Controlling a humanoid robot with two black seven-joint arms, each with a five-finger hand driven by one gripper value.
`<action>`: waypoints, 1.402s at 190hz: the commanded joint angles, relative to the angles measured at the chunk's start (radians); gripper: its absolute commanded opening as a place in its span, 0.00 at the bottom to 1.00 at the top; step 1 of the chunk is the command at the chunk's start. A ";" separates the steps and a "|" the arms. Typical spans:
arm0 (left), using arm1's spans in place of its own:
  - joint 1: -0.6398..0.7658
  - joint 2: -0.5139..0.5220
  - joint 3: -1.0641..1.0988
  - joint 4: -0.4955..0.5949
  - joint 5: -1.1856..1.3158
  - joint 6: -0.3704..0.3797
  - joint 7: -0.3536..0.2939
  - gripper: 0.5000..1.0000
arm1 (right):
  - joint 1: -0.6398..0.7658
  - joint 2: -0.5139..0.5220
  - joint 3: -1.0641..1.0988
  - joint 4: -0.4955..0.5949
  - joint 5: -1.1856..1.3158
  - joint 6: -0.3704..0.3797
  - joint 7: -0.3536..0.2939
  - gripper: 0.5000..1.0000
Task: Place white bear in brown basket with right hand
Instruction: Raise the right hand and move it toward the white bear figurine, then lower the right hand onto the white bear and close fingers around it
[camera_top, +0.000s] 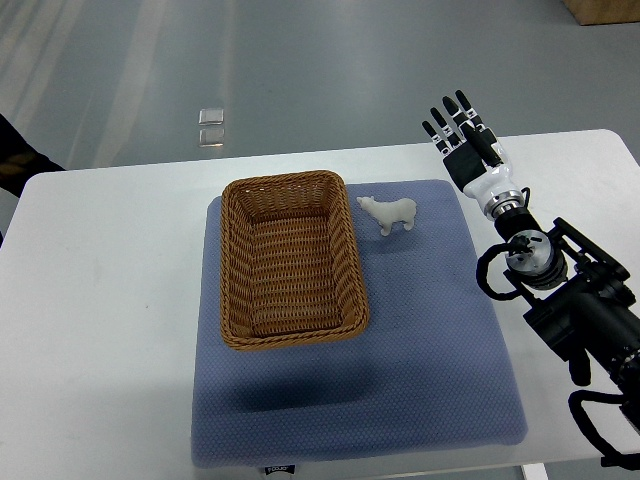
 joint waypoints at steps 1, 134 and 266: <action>0.000 0.000 0.000 0.000 0.000 0.000 0.000 1.00 | 0.001 0.000 0.000 0.000 0.000 -0.002 0.000 0.86; 0.000 0.000 0.002 -0.002 0.000 -0.005 0.000 1.00 | 0.221 -0.193 -0.452 0.074 -0.609 -0.029 -0.058 0.86; 0.000 0.000 0.000 -0.017 0.000 -0.013 0.000 1.00 | 0.554 -0.323 -0.920 0.166 -1.003 0.041 -0.304 0.86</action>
